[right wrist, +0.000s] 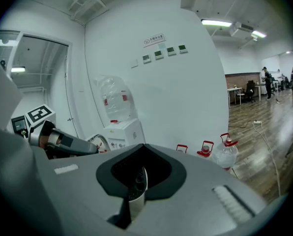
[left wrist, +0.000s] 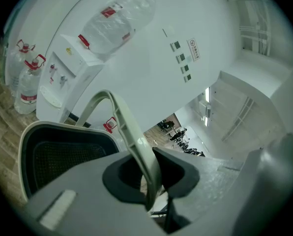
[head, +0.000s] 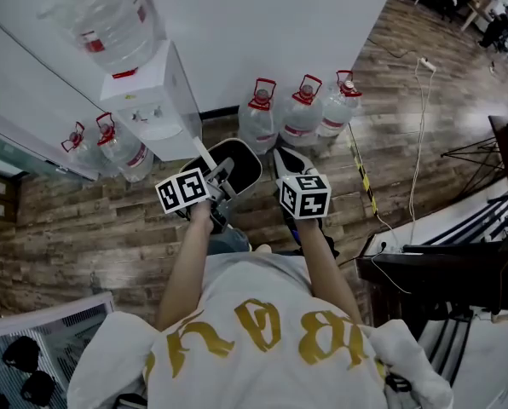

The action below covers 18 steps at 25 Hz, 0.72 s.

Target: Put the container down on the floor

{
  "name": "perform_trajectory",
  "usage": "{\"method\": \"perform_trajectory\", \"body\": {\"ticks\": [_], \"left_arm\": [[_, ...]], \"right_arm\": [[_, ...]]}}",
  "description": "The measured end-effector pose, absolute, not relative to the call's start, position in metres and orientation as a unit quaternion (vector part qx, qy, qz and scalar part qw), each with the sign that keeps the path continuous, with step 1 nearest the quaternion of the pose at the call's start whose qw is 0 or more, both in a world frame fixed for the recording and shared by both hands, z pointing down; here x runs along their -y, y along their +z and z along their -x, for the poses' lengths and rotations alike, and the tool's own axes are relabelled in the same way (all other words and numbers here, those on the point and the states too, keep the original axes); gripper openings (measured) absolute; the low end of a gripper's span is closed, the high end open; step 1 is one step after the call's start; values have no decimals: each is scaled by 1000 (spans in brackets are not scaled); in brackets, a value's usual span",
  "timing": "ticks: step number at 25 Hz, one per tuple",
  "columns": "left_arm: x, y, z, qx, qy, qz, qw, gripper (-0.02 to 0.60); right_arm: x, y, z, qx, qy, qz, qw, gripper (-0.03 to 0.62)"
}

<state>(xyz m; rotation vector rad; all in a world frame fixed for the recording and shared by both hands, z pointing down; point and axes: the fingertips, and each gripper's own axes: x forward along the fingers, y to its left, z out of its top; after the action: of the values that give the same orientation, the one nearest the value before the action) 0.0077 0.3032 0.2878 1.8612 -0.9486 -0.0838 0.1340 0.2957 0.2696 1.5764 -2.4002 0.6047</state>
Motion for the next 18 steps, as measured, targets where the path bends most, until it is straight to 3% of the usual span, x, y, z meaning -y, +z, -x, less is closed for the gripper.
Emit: {"method": "perform_trajectory", "body": {"ticks": [8, 18], "left_arm": [[-285, 300, 2, 400, -31, -760, 510, 51], [-190, 335, 28, 407, -23, -741, 533, 49]], "right_arm": [[-276, 283, -123, 817, 217, -522, 116, 28], [-173, 320, -115, 800, 251, -526, 144, 28]]}}
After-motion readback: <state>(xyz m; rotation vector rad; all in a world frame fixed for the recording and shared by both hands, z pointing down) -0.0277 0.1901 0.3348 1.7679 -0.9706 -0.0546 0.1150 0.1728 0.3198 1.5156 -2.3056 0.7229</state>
